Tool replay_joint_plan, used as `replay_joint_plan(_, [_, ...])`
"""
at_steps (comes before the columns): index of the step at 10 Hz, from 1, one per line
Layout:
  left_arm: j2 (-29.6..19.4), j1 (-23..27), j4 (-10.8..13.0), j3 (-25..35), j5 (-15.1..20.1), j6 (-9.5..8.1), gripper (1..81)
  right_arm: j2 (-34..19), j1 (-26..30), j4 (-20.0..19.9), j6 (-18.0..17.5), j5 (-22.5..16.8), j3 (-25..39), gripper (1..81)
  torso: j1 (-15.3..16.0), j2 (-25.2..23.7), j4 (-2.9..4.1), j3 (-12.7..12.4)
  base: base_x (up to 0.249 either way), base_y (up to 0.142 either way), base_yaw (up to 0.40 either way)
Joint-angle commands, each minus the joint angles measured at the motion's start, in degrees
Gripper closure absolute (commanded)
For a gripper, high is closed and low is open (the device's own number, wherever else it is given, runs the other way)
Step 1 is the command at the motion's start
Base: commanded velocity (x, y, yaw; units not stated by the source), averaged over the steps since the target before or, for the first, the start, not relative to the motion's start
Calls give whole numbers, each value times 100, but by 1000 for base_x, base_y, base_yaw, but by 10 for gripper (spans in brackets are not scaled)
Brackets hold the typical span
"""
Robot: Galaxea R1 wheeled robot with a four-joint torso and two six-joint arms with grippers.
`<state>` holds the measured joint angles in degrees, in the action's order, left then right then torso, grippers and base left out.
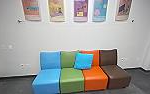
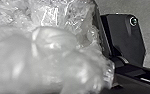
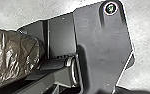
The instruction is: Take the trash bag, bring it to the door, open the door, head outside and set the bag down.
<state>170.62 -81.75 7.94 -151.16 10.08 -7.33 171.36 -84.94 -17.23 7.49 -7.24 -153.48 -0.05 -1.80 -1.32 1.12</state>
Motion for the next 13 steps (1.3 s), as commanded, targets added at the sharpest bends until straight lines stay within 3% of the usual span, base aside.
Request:
replay_joint_plan(1, [-10,348,15,17,345,30,811,-3,333,35,16,-375,12,10,5,0,0,0,0,0,-158])
replay_joint_plan(13, [-1,348,-20,17,301,30,811,41,262,184,16,-295,21,10,5,0,0,0,0,0,-180])
